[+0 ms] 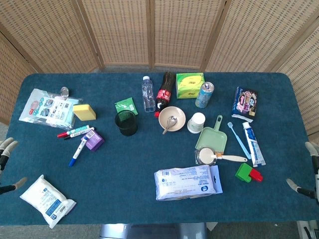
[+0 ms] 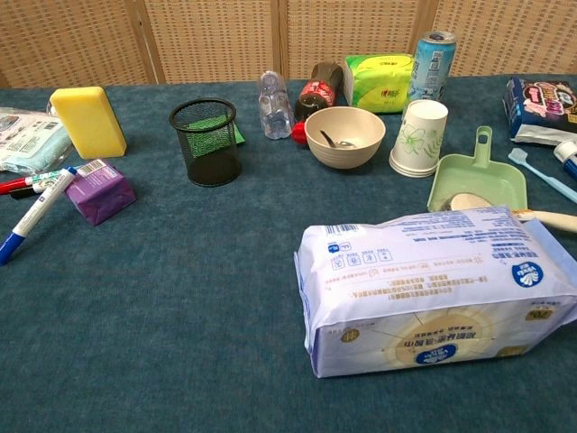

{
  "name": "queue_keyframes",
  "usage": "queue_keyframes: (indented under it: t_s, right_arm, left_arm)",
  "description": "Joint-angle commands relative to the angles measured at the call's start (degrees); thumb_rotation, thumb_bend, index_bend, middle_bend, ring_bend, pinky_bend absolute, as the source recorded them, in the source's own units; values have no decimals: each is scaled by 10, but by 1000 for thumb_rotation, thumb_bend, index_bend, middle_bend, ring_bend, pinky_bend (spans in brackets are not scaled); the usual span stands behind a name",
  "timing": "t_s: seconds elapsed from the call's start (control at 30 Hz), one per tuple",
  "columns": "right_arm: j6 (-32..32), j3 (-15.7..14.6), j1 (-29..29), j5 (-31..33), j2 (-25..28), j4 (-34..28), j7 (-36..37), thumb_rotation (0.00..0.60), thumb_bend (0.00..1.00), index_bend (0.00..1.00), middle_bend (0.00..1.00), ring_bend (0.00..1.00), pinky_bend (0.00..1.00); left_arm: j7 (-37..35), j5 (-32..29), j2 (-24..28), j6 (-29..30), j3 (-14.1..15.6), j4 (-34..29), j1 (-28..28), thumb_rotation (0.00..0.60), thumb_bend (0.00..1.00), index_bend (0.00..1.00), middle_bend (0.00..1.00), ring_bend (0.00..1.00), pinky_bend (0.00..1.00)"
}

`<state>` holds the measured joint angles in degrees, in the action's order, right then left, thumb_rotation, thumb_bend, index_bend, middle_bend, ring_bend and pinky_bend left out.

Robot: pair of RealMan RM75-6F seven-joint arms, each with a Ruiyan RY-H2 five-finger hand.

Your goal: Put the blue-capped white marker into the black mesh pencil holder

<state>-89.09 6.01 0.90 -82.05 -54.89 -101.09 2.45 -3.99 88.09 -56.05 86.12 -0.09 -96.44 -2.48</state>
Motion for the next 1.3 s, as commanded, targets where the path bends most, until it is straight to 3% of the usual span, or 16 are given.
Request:
queue_keyframes:
  t_s: [0.03,0.33,0.57,0.93,1.1,1.3]
  right_arm:
    - [0,0,0,0,0,0,1,600,0,0,0,0,0]
    - [-3,1,1,-1,2,0,5,600,0,0,0,0,0]
    - [-2,3,2,4,6,0,16,600,0,0,0,0,0]
    - [-3,2,4,1,9,3,27,600,0,0,0,0,0]
    - [-3,1,4,0,10,1,28,600,0,0,0,0,0]
    - [-4,2,6,0,13,3,40,600,0,0,0,0,0]
  left_arm:
    - [1,0,0,0,0,0,0,600,23,7,0,0,0]
    - [-2,-12,-6,-23,-1,4,-9,600,23,27,0,0,0]
    - [-35,-64,-20,-85,-18,9,-37,600,23,106,0,0,0]
    - [-18,-227,-68,-199,-76,-1,-95,600,22,254,0,0,0]
    - [-13,-301,-68,-278,-93,-30,-134,600,23,268,0,0,0]
    - [36,-376,-87,-302,-104,-50,-172,600,23,274,0,0,0]
